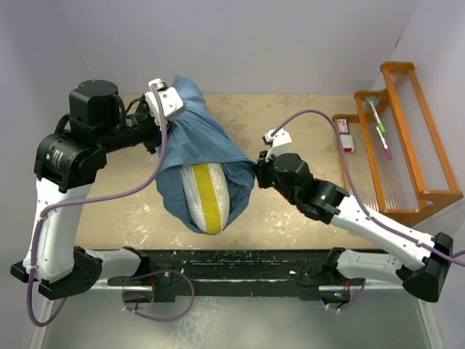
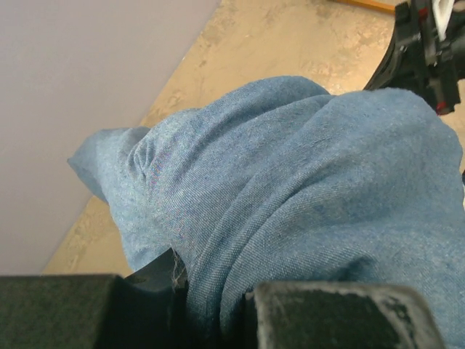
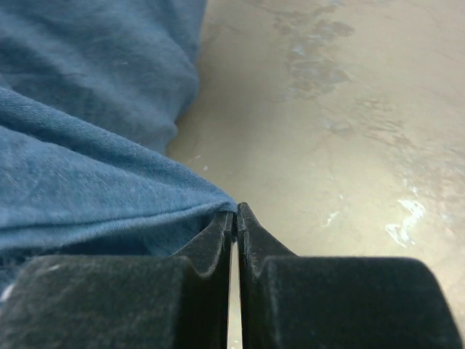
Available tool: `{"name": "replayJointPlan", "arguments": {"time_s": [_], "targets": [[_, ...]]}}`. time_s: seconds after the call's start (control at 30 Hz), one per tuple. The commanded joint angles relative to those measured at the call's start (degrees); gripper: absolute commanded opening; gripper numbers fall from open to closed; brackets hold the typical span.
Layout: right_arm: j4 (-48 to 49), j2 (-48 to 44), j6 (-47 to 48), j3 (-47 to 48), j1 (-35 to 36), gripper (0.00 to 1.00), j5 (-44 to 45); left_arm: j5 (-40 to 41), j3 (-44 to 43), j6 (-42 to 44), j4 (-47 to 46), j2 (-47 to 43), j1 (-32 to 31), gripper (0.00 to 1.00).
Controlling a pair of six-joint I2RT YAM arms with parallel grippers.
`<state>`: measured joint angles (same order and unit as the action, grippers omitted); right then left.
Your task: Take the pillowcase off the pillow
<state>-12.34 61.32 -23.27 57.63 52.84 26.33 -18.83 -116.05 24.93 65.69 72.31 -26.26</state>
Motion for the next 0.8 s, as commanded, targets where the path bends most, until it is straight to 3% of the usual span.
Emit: {"name": "replayJointPlan", "arguments": {"time_s": [0.0, 0.1, 0.23, 0.37, 0.47, 0.7, 0.77], "targets": [[6.2, 0.0, 4.1, 1.9, 0.0, 0.12, -9.1, -3.8, -3.6, -5.3, -6.4, -0.5, 0.2, 0.00], [5.9, -5.0, 3.6, 3.0, -0.1, 0.46, -9.6, -3.0, -3.1, -7.5, -7.7, 0.1, 0.2, 0.00], [-3.3, -12.0, -0.4, 8.2, 0.0, 0.97, -6.3, 0.5, -4.6, -7.3, -7.6, 1.8, 0.2, 0.00], [-4.6, -19.9, -1.8, 8.4, 0.0, 1.00, -4.3, 8.2, -5.1, -5.9, -10.4, 4.3, 0.2, 0.00], [-5.6, -19.6, -1.7, 11.5, 0.0, 1.00, -7.6, 19.7, -4.0, -4.0, -14.8, 6.2, 0.3, 0.00], [-0.7, -15.2, -0.3, 14.0, 0.5, 1.00, -20.1, 21.5, -1.5, -2.3, -19.0, 6.7, 0.2, 0.00], [-0.5, -13.5, 0.9, 13.9, 1.9, 1.00, -20.1, 21.6, -1.1, -2.1, -19.2, 6.8, 0.2, 0.00]]}}
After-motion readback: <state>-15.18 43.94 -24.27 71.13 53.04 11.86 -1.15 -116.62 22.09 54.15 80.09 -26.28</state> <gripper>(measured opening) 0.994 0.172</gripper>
